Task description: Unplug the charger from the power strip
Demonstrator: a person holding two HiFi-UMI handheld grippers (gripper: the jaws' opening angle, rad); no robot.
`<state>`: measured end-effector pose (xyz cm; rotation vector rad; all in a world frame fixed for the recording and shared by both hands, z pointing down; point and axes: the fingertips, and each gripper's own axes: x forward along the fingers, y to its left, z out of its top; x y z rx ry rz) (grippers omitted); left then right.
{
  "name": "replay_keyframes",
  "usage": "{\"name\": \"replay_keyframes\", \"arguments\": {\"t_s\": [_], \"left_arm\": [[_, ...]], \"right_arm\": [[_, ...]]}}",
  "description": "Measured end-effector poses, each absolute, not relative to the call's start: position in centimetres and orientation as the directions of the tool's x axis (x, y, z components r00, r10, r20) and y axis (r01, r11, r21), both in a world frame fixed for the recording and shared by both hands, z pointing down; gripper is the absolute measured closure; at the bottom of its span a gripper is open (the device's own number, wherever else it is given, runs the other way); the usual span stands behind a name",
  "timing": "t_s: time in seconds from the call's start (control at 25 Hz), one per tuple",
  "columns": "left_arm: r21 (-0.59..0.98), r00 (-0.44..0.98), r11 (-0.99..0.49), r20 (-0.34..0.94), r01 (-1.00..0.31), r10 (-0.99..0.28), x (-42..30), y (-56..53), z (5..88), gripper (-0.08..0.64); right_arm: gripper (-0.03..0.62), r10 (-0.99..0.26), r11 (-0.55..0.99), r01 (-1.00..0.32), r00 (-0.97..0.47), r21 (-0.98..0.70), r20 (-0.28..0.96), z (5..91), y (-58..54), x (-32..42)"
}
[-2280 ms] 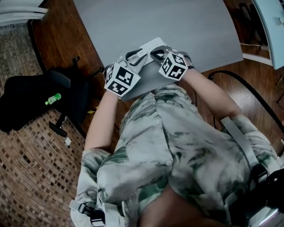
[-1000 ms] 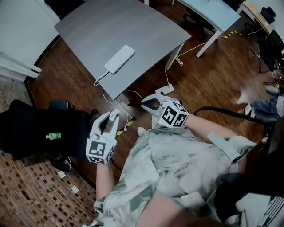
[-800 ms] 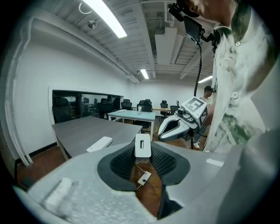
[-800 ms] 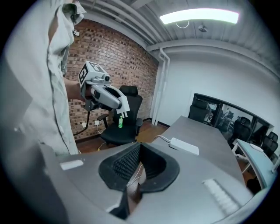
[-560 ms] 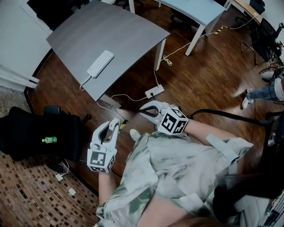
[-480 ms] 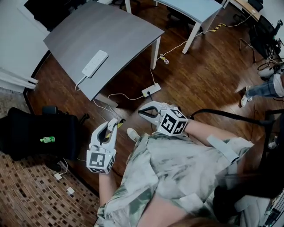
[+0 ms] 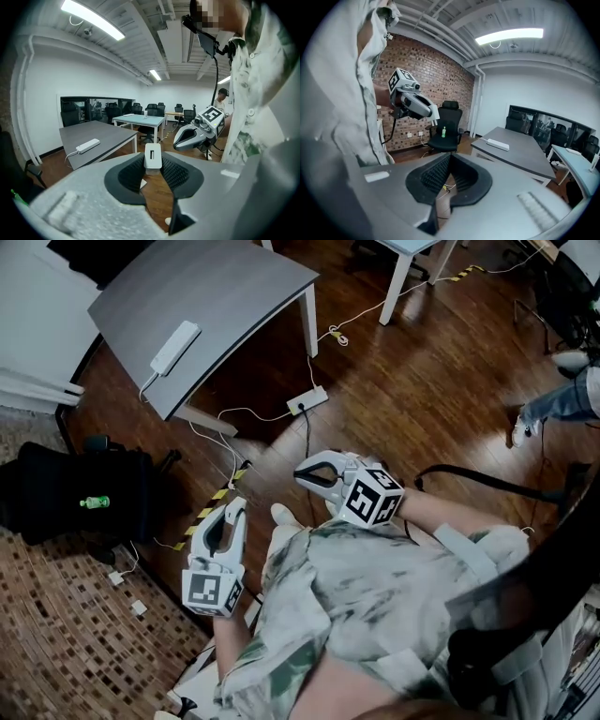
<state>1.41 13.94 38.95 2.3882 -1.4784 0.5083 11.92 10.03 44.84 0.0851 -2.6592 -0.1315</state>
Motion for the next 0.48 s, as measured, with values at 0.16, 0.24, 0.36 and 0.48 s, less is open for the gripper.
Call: {"name": "replay_keyframes", "arguments": {"t_s": [0.16,0.24,0.36,0.48], "left_arm": [[0.049,0.406,-0.429,0.438,-0.902,-0.802,2.6,16.0,38.1,0.453],[0.037,0.411,-0.438,0.428,-0.898,-0.805,2.9,16.9,37.7,0.453],[0.032,0.425,-0.452,0.406,-0.891,-0.809,2.7,18.7,37.2,0.453],[0.038,0.446,-0.468,0.380,-0.883,-0.810,2.2,21.1,36.8,0.453]], "right_arm": [[0.586,-0.096,0.993,-0.058,-0.895,0.100,0.436,44.4,12.4,13.1],[0.586,-0.104,0.992,-0.064,-0.899,0.109,0.426,43.8,13.6,13.1],[0.586,-0.113,0.990,-0.065,-0.905,0.128,0.410,42.7,15.4,12.5],[0.586,-0.134,0.986,-0.083,-0.911,0.146,0.389,41.5,17.5,11.6]]}}
